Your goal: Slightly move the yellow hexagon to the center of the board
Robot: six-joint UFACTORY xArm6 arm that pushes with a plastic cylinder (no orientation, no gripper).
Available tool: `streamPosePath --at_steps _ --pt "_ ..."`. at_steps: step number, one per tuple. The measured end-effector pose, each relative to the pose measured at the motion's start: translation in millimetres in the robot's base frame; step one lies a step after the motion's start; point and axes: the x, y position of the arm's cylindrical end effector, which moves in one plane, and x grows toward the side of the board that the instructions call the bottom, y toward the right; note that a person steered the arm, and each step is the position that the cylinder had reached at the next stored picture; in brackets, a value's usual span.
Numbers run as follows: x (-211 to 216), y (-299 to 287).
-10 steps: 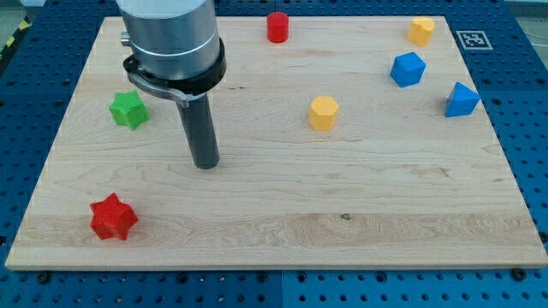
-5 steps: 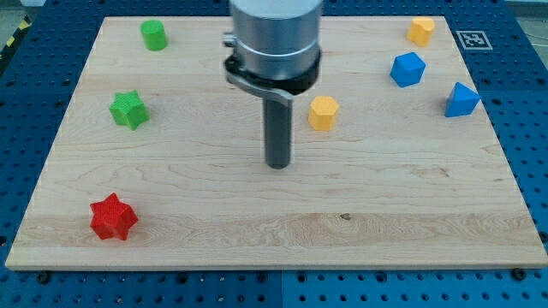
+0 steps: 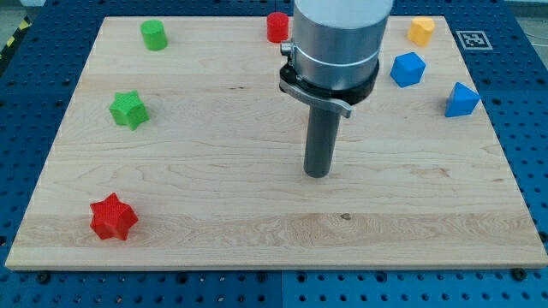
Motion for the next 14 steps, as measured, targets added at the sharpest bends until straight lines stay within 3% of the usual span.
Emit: streamPosePath --at_steps 9,14 --pt "-10.3 32.1" --pt "-70.2 38.4"
